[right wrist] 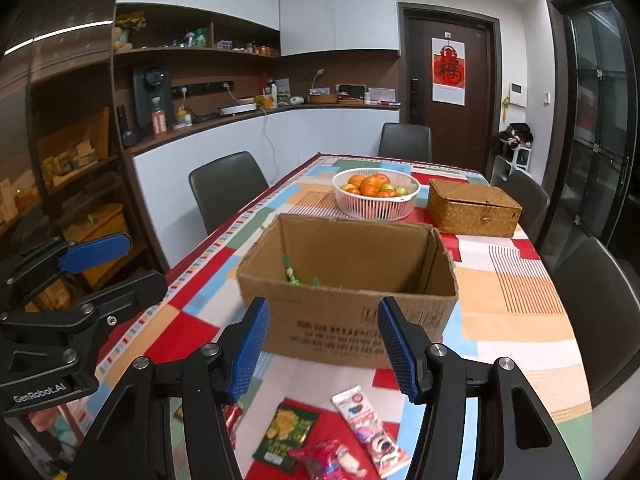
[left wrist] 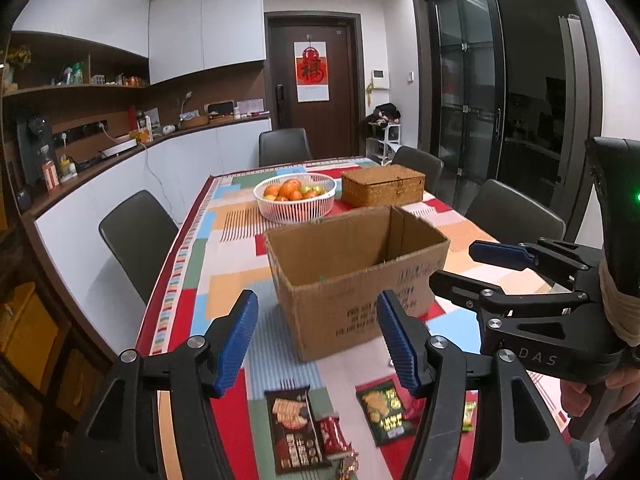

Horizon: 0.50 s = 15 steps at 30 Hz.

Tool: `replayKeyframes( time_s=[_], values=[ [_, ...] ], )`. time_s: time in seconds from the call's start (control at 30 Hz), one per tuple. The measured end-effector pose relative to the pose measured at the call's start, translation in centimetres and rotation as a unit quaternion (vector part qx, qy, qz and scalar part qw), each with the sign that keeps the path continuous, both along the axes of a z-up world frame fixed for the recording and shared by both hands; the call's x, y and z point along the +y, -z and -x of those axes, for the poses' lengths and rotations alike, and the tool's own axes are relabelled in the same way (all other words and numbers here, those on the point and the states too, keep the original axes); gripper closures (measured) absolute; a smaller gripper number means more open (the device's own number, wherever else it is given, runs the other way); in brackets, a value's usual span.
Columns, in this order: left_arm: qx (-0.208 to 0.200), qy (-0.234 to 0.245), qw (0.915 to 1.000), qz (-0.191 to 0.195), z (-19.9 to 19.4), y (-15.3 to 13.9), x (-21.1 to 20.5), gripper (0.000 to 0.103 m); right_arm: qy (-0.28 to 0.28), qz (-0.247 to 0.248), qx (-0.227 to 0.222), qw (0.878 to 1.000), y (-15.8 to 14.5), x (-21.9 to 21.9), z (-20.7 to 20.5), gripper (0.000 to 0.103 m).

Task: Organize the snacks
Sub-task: 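Move both tools back toward the remaining snacks on the table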

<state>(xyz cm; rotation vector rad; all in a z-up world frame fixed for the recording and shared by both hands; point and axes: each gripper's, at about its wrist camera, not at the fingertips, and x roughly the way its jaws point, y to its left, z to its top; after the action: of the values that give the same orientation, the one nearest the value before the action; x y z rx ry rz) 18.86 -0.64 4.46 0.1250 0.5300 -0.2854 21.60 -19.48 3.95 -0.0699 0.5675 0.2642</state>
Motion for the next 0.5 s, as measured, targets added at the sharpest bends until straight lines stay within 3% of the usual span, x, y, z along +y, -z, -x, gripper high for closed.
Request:
replayKeyframes(
  time_s=[0.5],
  values=[
    [0.071, 0.006, 0.9974, -0.015, 4.0, 5.3, 0.7, 0.041, -0.012, 0.009, 0.054, 0.998, 4.6, 0.8, 3.8, 0.046]
  ],
)
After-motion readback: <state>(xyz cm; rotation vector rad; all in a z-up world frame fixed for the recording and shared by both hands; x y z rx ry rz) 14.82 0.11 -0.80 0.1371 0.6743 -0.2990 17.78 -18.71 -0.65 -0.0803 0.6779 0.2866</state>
